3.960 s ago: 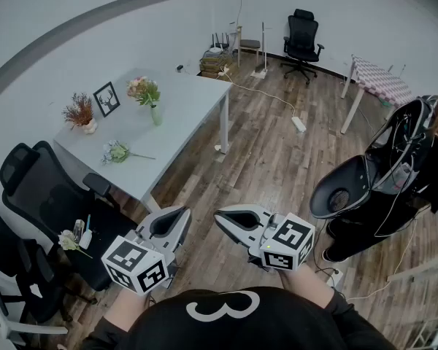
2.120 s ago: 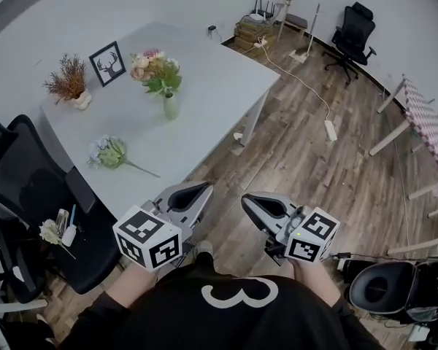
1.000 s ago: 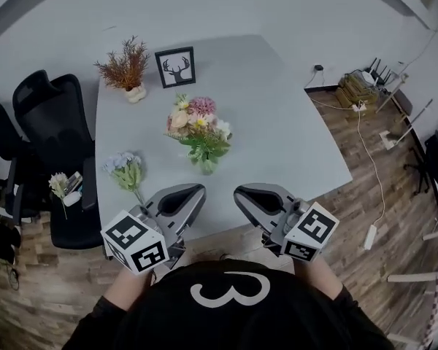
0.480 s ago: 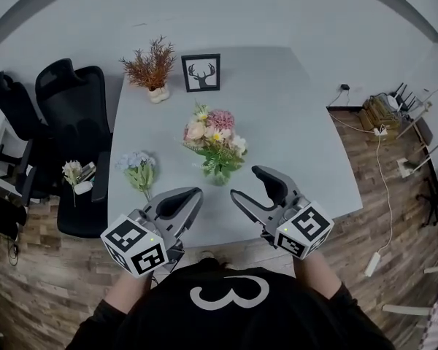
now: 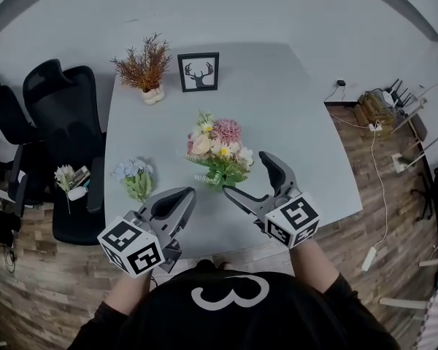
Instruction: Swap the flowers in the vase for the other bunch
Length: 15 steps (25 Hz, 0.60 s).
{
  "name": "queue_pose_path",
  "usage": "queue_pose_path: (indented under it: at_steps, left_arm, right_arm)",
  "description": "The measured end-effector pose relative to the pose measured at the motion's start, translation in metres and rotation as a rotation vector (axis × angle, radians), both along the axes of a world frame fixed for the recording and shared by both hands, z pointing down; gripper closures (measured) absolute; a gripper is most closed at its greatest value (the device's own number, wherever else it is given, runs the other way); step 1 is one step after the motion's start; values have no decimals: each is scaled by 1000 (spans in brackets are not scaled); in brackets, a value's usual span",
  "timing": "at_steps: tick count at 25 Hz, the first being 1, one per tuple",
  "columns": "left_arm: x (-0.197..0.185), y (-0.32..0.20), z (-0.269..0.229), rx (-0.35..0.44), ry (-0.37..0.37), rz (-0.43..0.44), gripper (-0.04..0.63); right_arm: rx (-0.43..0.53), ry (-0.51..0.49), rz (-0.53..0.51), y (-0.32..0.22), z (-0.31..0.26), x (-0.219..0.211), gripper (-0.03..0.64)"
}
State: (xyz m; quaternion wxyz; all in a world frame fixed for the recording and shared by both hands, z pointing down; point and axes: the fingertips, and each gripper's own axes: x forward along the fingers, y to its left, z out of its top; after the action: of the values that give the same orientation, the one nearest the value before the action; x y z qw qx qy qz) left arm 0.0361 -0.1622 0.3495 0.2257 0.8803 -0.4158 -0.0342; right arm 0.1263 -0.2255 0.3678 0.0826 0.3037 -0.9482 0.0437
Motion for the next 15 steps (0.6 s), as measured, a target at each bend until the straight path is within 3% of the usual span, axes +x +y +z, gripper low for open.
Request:
queue_pose_path:
  at_steps: [4, 8, 15]
  left_arm:
    - [-12, -7, 8, -24, 9, -3, 584]
    - [-20, -8, 10, -19, 0, 13, 584]
    - [-40, -12, 5, -2, -1, 13, 584]
  right_arm:
    - [-8, 28, 22, -17, 14, -7, 152]
    - [7, -17, 58, -28, 18, -12, 153]
    - [-1, -28, 34, -29, 25, -36, 153]
